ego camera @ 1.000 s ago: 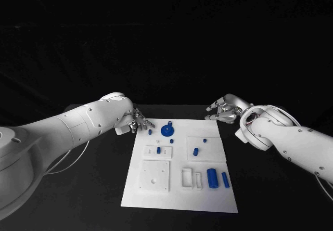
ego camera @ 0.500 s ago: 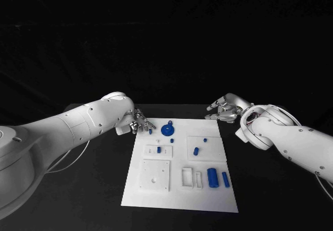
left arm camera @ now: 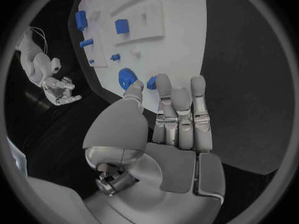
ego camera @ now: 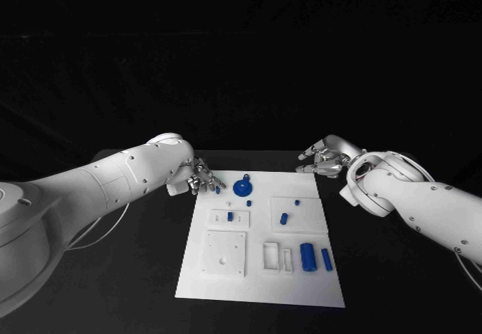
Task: Assemble the parts on the task board
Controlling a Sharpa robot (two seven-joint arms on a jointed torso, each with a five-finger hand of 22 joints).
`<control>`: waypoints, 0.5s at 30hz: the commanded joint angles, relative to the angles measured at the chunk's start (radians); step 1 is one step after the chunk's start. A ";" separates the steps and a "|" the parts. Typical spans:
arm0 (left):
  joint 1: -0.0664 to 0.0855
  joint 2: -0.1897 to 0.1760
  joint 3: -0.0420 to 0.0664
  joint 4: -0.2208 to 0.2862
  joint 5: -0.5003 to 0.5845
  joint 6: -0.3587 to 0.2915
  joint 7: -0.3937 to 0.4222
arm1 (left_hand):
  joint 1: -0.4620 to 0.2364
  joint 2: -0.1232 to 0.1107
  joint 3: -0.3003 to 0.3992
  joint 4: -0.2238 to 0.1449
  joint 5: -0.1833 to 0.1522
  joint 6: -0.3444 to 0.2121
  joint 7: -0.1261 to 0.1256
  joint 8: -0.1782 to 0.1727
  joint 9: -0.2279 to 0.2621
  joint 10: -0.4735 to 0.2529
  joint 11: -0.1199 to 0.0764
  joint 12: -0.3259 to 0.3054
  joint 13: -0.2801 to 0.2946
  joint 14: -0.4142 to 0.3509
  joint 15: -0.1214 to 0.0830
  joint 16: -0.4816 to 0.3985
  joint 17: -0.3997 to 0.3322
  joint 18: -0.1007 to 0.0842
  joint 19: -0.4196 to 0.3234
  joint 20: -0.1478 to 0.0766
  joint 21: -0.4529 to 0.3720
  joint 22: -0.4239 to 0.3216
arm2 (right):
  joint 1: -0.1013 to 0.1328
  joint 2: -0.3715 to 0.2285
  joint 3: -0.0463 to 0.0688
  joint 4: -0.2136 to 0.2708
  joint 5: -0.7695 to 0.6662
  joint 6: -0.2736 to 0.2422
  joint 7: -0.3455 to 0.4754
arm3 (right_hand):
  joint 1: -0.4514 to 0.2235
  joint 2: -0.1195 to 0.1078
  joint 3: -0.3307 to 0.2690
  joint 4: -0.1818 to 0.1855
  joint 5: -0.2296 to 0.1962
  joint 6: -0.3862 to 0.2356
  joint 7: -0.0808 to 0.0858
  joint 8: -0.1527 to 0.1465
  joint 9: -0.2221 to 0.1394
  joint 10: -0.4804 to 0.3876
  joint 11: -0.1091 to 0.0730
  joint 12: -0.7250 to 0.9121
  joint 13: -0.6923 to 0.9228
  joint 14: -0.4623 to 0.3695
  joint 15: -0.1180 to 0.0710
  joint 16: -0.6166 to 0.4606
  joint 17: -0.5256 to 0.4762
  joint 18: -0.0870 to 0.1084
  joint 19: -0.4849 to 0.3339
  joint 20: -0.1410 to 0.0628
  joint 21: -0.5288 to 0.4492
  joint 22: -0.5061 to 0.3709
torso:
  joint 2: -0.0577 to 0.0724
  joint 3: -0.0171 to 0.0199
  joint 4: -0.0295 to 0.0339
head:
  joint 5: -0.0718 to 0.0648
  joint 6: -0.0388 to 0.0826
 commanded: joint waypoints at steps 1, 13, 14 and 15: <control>-0.001 0.003 0.000 0.000 0.010 0.018 0.015 | 0.000 0.010 0.003 -0.007 0.002 -0.005 -0.002 -0.001 -0.001 -0.009 -0.002 -0.005 -0.001 -0.010 0.000 0.005 -0.001 -0.015 -0.003 0.001 -0.006 0.020 | 0.000 0.002 0.001 0.000 -0.004 0.004 0.002 | -0.010 0.001 0.003 0.005 0.003 -0.001 0.002 -0.005 -0.001 -0.004 -0.001 -0.001 0.000 -0.001 0.003 -0.003 0.000 0.012 0.035 0.005 -0.004 0.116 | 0.000 0.0005 -0.0003 | -0.001 0.000; -0.007 0.007 0.000 -0.009 0.038 0.006 0.023 | 0.056 0.075 0.001 -0.047 0.005 -0.009 -0.002 -0.013 -0.024 -0.013 -0.001 -0.008 -0.003 -0.013 0.000 0.004 -0.004 -0.015 -0.005 0.001 -0.009 0.020 | 0.000 0.004 0.001 -0.001 -0.004 0.006 0.002 | -0.009 0.001 0.006 0.004 0.002 0.000 0.002 -0.005 -0.001 -0.004 -0.001 -0.001 0.000 0.000 0.003 -0.002 0.000 0.012 0.035 0.005 -0.004 0.116 | 0.000 0.0010 0.0006 | -0.004 -0.004; -0.007 0.007 0.000 -0.010 0.042 0.003 0.024 | 0.059 0.079 0.000 -0.050 0.006 -0.009 -0.003 -0.013 -0.025 -0.013 -0.002 -0.008 -0.003 -0.013 0.000 0.005 -0.004 -0.015 -0.005 0.001 -0.009 0.020 | 0.000 0.004 0.001 -0.001 -0.004 0.006 0.002 | -0.009 0.001 0.006 0.004 0.002 0.000 0.002 -0.005 -0.001 -0.004 -0.001 -0.001 0.000 0.000 0.003 -0.002 0.000 0.012 0.035 0.005 -0.004 0.116 | 0.000 0.0010 0.0006 | -0.003 -0.004; -0.007 0.007 0.000 -0.011 0.045 0.000 0.025 | 0.065 0.086 0.002 -0.054 0.008 -0.009 -0.003 -0.013 -0.027 -0.013 -0.002 -0.008 -0.003 -0.013 0.000 0.005 -0.004 -0.015 -0.005 0.001 -0.009 0.020 | 0.000 0.004 0.001 -0.001 -0.004 0.006 0.002 | -0.009 0.001 0.008 0.004 0.002 0.002 0.002 -0.005 -0.001 -0.003 -0.002 0.000 0.001 -0.001 0.003 -0.002 0.000 0.012 0.035 0.005 -0.004 0.116 | 0.000 0.0010 0.0007 | -0.004 -0.004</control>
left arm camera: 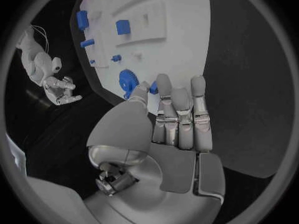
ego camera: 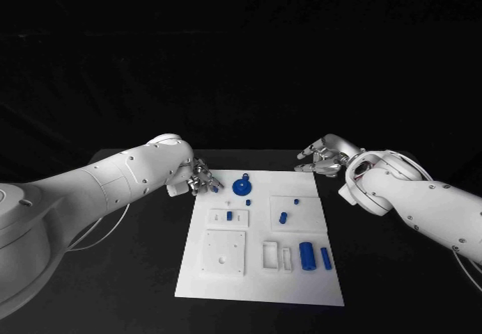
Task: Assemble the parts on the task board
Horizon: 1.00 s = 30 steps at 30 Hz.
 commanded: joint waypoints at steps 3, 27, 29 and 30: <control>-0.001 0.000 0.000 -0.002 0.039 -0.010 0.018 | 0.016 0.031 0.010 -0.016 0.011 -0.005 -0.002 -0.004 0.000 -0.005 -0.003 -0.003 -0.001 -0.005 -0.001 0.005 -0.001 -0.015 -0.005 0.000 -0.005 0.020 | 0.000 0.002 0.001 -0.001 -0.004 0.006 0.002 | -0.009 0.001 0.005 0.001 0.002 0.002 0.002 -0.005 -0.001 -0.003 -0.002 0.000 0.001 -0.001 0.003 -0.002 0.000 0.012 0.035 0.005 -0.004 0.115 | -0.001 -0.0002 0.0005 | 0.000 -0.003; 0.001 -0.060 0.002 0.098 0.121 -0.115 0.027 | 0.006 0.072 0.138 -0.157 0.137 -0.005 -0.026 0.089 0.312 0.025 -0.015 0.004 0.007 0.013 -0.014 0.023 0.010 -0.015 0.000 -0.012 0.029 0.021 | 0.000 -0.001 0.001 -0.009 -0.003 0.014 -0.002 | -0.009 0.001 0.010 -0.001 0.005 0.004 0.002 -0.005 -0.001 -0.004 -0.002 0.000 0.001 -0.001 0.003 -0.002 0.000 0.012 0.035 0.004 -0.003 0.115 | -0.007 -0.0001 0.0047 | 0.006 -0.005; 0.001 -0.076 0.002 0.128 0.127 -0.136 0.024 | -0.003 0.071 0.149 -0.167 0.149 0.001 -0.027 0.083 0.321 0.029 -0.017 0.004 0.009 0.017 -0.015 0.023 0.013 -0.015 0.001 -0.014 0.034 0.021 | 0.000 -0.003 0.001 -0.008 -0.002 0.014 -0.002 | -0.010 0.000 0.010 -0.001 0.007 0.004 0.002 -0.005 -0.001 -0.004 -0.002 -0.001 0.000 -0.001 0.003 -0.003 0.000 0.012 0.034 0.004 -0.004 0.115 | -0.009 -0.0004 0.0066 | 0.006 -0.006; 0.001 -0.085 0.003 0.145 0.129 -0.148 0.021 | -0.006 0.071 0.153 -0.172 0.154 0.004 -0.027 0.081 0.325 0.032 -0.017 0.004 0.009 0.019 -0.016 0.023 0.014 -0.015 0.002 -0.014 0.035 0.021 | 0.000 -0.004 0.001 -0.007 -0.002 0.015 -0.002 | -0.010 0.000 0.010 -0.002 0.007 0.005 0.002 -0.005 -0.001 -0.004 -0.002 -0.001 0.000 -0.001 0.003 -0.003 0.000 0.012 0.034 0.004 -0.004 0.115 | -0.011 -0.0005 0.0078 | 0.005 -0.007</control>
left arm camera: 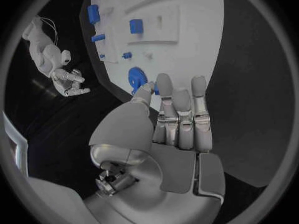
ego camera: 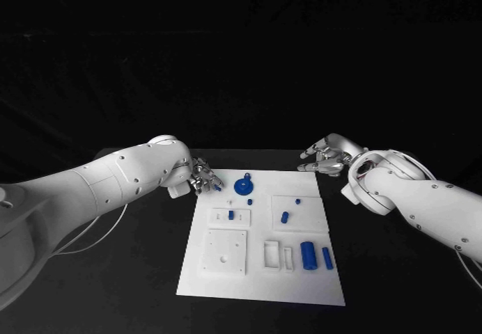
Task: Assemble the parts on the task board
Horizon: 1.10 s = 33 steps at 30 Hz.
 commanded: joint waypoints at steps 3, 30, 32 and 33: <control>0.002 -0.044 0.001 0.090 0.045 -0.114 -0.003 | -0.022 -0.001 0.070 -0.065 0.019 0.032 -0.017 -0.016 0.223 0.011 -0.001 0.003 0.002 0.013 -0.002 0.003 0.005 -0.015 0.001 -0.010 0.012 0.020 | 0.000 -0.006 0.001 0.004 0.000 0.013 -0.002 | -0.010 0.000 0.004 -0.001 0.007 0.004 0.002 -0.005 -0.001 -0.004 -0.002 -0.001 0.000 -0.001 0.003 -0.003 0.000 0.012 0.034 0.004 -0.004 0.116 | -0.010 -0.0009 0.0079 | -0.001 -0.006; -0.015 -0.242 -0.064 0.523 -0.138 -0.397 -0.114 | -0.058 -0.005 0.104 -0.105 0.093 0.070 -0.026 -0.033 0.253 0.047 -0.011 0.006 0.009 0.052 -0.014 0.004 0.027 -0.015 0.017 -0.023 0.049 0.020 | -0.009 -0.017 0.000 0.008 0.004 0.016 -0.004 | -0.011 0.000 0.009 -0.003 0.016 0.005 0.002 -0.005 -0.001 -0.003 -0.002 0.000 0.001 -0.001 0.003 -0.003 0.000 0.012 0.034 0.004 -0.003 0.116 | -0.044 -0.0085 0.0190 | 0.009 -0.046; -0.020 -0.246 -0.069 0.534 -0.150 -0.400 -0.116 | -0.058 -0.005 0.104 -0.105 0.093 0.070 -0.026 -0.033 0.253 0.047 -0.011 0.006 0.009 0.052 -0.014 0.004 0.027 -0.015 0.017 -0.023 0.049 0.020 | -0.011 -0.016 0.000 0.007 0.004 0.016 -0.004 | -0.011 0.000 0.009 -0.003 0.016 0.005 0.002 -0.005 -0.001 -0.003 -0.002 0.000 0.001 -0.001 0.003 -0.003 0.000 0.012 0.034 0.004 -0.003 0.116 | -0.044 -0.0082 0.0186 | 0.010 -0.047; -0.022 -0.247 -0.071 0.539 -0.157 -0.402 -0.117 | -0.059 -0.004 0.105 -0.106 0.094 0.069 -0.026 -0.034 0.255 0.047 -0.011 0.006 0.009 0.052 -0.014 0.003 0.027 -0.015 0.017 -0.023 0.050 0.020 | -0.011 -0.016 0.000 0.007 0.004 0.017 -0.003 | -0.011 0.000 0.009 -0.003 0.016 0.005 0.002 -0.005 -0.001 -0.003 -0.002 0.000 0.001 -0.001 0.003 -0.003 0.000 0.012 0.034 0.004 -0.003 0.116 | -0.045 -0.0086 0.0187 | 0.011 -0.047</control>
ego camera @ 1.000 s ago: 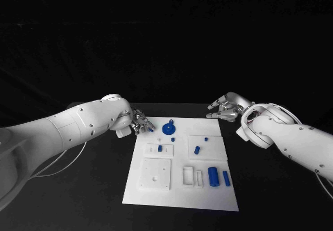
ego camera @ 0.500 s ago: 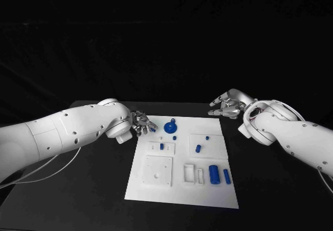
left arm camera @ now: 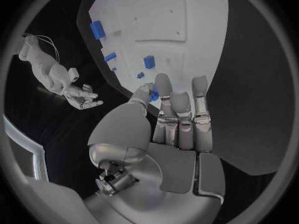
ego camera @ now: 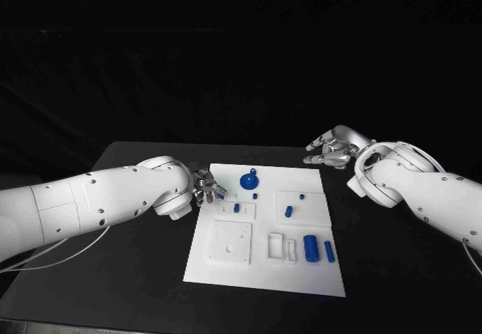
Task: Assemble the parts on the task board
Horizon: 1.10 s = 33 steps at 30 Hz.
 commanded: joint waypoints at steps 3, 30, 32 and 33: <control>-0.011 -0.004 -0.007 0.022 -0.072 -0.050 -0.021 | 0.001 0.012 0.059 -0.060 0.006 0.049 -0.046 0.004 0.057 0.039 -0.003 0.006 0.000 0.009 0.000 -0.002 0.002 -0.015 0.001 -0.007 0.005 0.020 | -0.003 0.001 0.000 -0.001 -0.001 0.013 0.002 | -0.011 0.000 0.007 0.000 0.004 0.005 0.002 -0.005 -0.001 -0.003 -0.002 0.000 0.001 -0.001 0.003 -0.003 0.000 0.012 0.034 0.004 -0.003 0.116 | -0.003 -0.0009 0.0002 | 0.004 -0.003; -0.051 0.024 -0.011 0.029 -0.198 -0.066 -0.008 | -0.005 0.012 0.062 -0.068 0.016 0.050 -0.046 0.002 0.065 0.040 -0.004 0.008 -0.002 0.014 -0.001 -0.007 0.005 -0.015 0.003 -0.009 0.008 0.019 | -0.008 0.003 0.000 -0.001 -0.001 0.015 0.002 | -0.013 0.001 0.009 0.000 0.006 0.005 0.002 -0.005 -0.001 -0.003 -0.002 0.000 0.001 -0.001 0.003 -0.002 0.001 0.012 0.034 0.004 -0.002 0.116 | 0.000 -0.0009 0.0006 | -0.004 -0.006; -0.053 0.027 -0.011 0.027 -0.208 -0.066 -0.007 | -0.005 0.012 0.062 -0.069 0.016 0.051 -0.046 0.001 0.065 0.040 -0.003 0.008 -0.003 0.015 -0.001 -0.008 0.005 -0.015 0.003 -0.009 0.007 0.019 | -0.008 0.003 0.000 -0.001 -0.001 0.015 0.002 | -0.013 0.001 0.009 0.000 0.006 0.005 0.002 -0.005 -0.001 -0.003 -0.002 0.000 0.001 -0.001 0.003 -0.002 0.001 0.012 0.034 0.004 -0.002 0.116 | -0.001 -0.0011 0.0008 | -0.004 -0.007; -0.054 0.028 -0.011 0.026 -0.213 -0.066 -0.006 | -0.005 0.012 0.062 -0.069 0.016 0.051 -0.046 0.001 0.065 0.040 -0.003 0.008 -0.003 0.015 -0.001 -0.008 0.005 -0.015 0.003 -0.009 0.007 0.019 | -0.008 0.003 0.000 -0.001 -0.001 0.015 0.002 | -0.013 0.001 0.009 0.000 0.006 0.005 0.002 -0.005 -0.001 -0.003 -0.002 0.000 0.001 -0.001 0.003 -0.002 0.001 0.012 0.034 0.004 -0.002 0.116 | -0.001 -0.0006 0.0006 | -0.004 -0.007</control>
